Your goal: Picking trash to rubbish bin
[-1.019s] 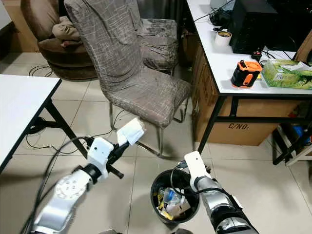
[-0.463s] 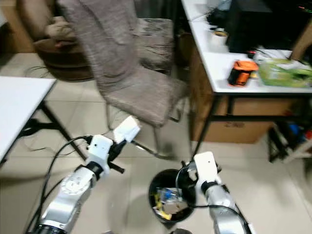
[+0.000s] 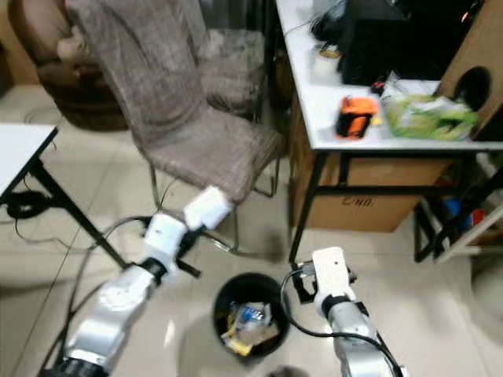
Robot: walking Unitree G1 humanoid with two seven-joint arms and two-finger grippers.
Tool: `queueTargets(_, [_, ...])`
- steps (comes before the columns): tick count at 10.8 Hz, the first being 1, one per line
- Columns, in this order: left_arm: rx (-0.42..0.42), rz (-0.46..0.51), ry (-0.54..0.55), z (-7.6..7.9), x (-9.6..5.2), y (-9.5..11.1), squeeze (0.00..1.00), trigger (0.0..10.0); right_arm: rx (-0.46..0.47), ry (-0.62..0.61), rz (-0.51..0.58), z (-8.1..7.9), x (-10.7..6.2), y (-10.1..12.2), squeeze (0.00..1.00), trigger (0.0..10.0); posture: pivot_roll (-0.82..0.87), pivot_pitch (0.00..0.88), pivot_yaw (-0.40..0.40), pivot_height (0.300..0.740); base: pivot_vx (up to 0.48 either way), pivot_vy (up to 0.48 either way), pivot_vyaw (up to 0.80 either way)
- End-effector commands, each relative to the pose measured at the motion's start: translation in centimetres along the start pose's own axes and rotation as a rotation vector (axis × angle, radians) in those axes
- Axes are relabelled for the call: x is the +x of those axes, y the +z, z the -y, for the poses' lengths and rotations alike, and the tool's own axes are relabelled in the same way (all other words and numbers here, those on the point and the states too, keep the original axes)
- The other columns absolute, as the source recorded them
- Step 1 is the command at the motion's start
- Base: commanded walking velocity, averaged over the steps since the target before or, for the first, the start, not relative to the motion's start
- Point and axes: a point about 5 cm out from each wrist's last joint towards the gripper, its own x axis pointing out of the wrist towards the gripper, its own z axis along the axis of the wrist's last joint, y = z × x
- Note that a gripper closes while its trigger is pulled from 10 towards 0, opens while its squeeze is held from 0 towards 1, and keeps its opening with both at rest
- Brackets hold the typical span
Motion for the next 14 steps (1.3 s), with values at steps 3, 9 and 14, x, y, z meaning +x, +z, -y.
queueTargets(3, [-0.023, -0.043, -0.049, 0.9, 0.8, -0.4, 0.0, 10.0, -0.011, -0.018, -0.034, 0.7, -0.5, -0.3, 0.0, 10.0, -0.13, 0.071, 0.003, 0.74, 0.0, 0.32, 0.0])
queueTargets(9, [0.143, -0.206, -0.287, 4.3, 5.2, -2.5, 0.0, 10.0, -0.06, 0.118, -0.052, 0.9, -2.8, -0.4, 0.0, 10.0, -0.18, 0.104, 0.008, 0.74, 0.0, 0.0, 0.0])
queueTargets(14, [0.306, -0.314, -0.152, 2.7, 6.6, -2.9, 0.82, 10.0, -0.055, 0.128, -0.082, 1.3, -5.8, -0.7, 0.0, 10.0, -0.21, 0.128, 0.009, 0.74, 0.0, 0.0, 0.0])
